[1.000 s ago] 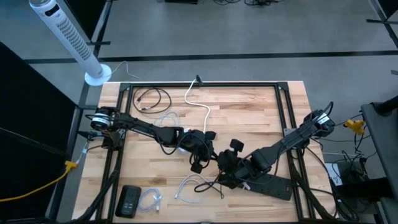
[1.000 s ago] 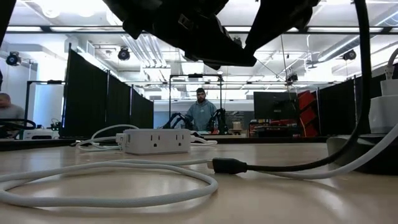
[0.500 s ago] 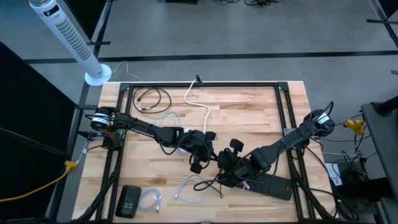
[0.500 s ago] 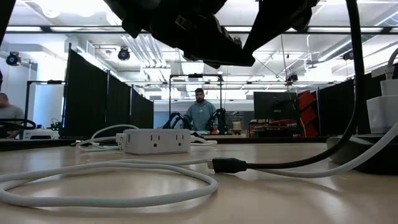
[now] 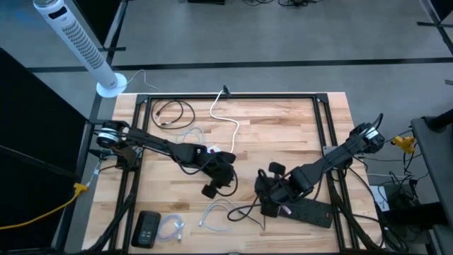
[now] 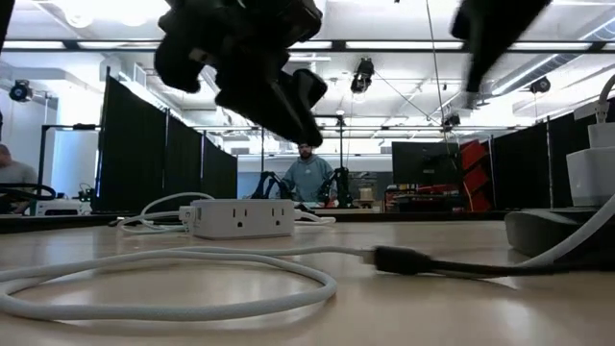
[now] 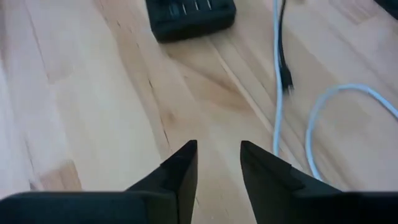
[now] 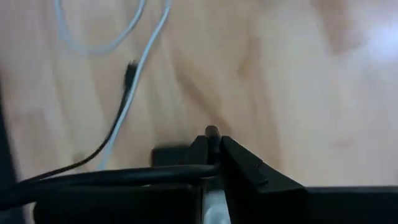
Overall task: Plug in charger cables
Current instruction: Insert the black charger cable into the black outlet
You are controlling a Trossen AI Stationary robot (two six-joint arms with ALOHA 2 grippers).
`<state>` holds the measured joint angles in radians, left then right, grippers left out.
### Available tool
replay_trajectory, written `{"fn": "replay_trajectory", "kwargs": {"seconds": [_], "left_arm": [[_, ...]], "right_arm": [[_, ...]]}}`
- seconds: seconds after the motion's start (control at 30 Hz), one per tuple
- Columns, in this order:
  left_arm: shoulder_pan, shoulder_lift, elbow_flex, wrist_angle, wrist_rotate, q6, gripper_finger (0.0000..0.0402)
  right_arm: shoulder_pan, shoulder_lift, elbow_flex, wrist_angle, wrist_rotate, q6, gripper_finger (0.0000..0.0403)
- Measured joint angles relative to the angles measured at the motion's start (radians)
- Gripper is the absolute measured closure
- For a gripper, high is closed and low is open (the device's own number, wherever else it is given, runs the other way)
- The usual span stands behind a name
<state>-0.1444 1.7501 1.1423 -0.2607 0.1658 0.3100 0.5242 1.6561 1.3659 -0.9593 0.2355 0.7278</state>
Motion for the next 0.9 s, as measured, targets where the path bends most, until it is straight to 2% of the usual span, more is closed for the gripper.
{"fn": "replay_trajectory", "kwargs": {"seconds": [0.1, 0.23, 0.37, 0.5, 0.9], "left_arm": [[-0.004, 0.000, -0.022, -0.002, 0.029, -0.044, 0.0291], [-0.019, 0.022, -0.088, 0.081, 0.119, -0.104, 0.0300], [-0.048, 0.038, -0.160, 0.193, 0.122, -0.178, 0.0308], [-0.064, 0.040, -0.201, 0.250, 0.122, -0.215, 0.0318], [-0.064, 0.039, -0.205, 0.270, 0.122, -0.237, 0.0327]], "right_arm": [[0.022, 0.003, -0.005, -0.019, -0.059, 0.040, 0.0385], [0.058, 0.003, -0.030, -0.026, -0.055, 0.065, 0.0385], [0.063, 0.004, -0.079, -0.022, -0.058, 0.133, 0.0385], [0.059, 0.010, -0.118, 0.032, -0.060, 0.127, 0.0385], [0.046, 0.068, -0.141, 0.064, -0.087, 0.083, 0.0385]]}}
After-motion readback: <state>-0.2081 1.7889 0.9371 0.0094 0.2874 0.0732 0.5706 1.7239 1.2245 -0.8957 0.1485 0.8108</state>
